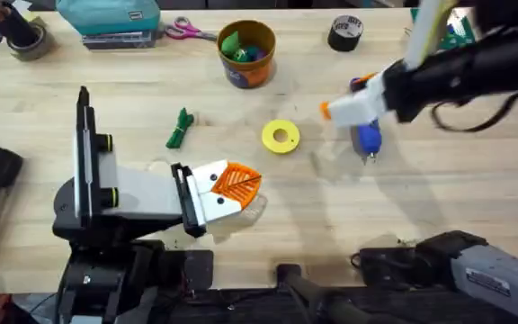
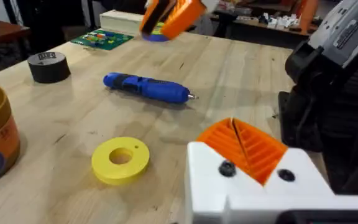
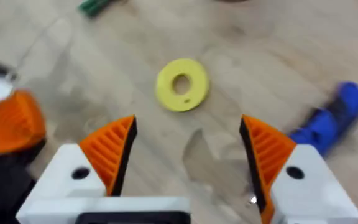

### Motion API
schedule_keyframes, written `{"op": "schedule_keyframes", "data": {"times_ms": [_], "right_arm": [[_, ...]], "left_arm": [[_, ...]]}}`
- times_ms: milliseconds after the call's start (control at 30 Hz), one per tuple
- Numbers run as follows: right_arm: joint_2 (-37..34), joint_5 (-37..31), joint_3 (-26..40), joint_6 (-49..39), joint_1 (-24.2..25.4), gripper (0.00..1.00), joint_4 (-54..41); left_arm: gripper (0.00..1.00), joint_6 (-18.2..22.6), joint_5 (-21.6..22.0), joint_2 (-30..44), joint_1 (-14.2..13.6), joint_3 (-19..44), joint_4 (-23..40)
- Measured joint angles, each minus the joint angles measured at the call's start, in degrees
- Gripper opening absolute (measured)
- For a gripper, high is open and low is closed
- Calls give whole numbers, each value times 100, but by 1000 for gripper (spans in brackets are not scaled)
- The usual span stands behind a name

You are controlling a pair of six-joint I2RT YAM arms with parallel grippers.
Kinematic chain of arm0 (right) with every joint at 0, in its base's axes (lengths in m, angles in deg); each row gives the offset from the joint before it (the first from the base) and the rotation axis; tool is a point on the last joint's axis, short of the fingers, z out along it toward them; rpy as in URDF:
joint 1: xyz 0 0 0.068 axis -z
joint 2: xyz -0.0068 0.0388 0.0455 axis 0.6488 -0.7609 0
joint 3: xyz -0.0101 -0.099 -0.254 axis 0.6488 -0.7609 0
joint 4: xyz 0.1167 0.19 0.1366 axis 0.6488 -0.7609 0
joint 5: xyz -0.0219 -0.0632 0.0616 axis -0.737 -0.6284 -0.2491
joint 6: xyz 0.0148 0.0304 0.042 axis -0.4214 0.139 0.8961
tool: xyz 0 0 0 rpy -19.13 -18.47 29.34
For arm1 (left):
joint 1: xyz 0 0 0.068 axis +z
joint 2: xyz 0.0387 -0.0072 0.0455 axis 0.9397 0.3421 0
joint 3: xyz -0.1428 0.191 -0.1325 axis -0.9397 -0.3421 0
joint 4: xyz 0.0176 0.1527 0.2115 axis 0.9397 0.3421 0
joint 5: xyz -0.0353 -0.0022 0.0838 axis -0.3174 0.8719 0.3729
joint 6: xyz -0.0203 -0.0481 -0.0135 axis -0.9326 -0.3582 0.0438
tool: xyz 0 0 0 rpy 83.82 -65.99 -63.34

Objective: Pick up the gripper from the table and insert it into the empty holder that is missing its gripper. Then pick up a screw, insert it into the mounting hole, and use the screwdriver to tighten it. Finally, clean up the table by picking up the vegetable and placing it into the bucket.

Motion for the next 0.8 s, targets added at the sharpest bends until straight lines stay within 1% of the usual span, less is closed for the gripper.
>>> {"op": "schedule_keyframes", "data": {"times_ms": [167, 267, 367, 533, 800], "right_arm": [[-1, -1283, 997, 638, 18, 997, -1029], [-85, -1852, 1548, 948, 18, 997, -1577], [-321, -2305, 2015, 1171, 18, 997, -1963], [-902, -2673, 2524, 1372, 46, 998, -2215], [-1700, -2825, 2584, 1431, 179, 997, -2027]], "left_arm": [[12, 0, 0, 0, 0, 0, 0], [12, 0, 0, 0, 0, 0, 1], [12, -1, 0, 0, 0, 0, 0], [12, 0, 0, 0, 0, 0, 2], [12, 0, 0, 0, 0, 0, 0]]}}
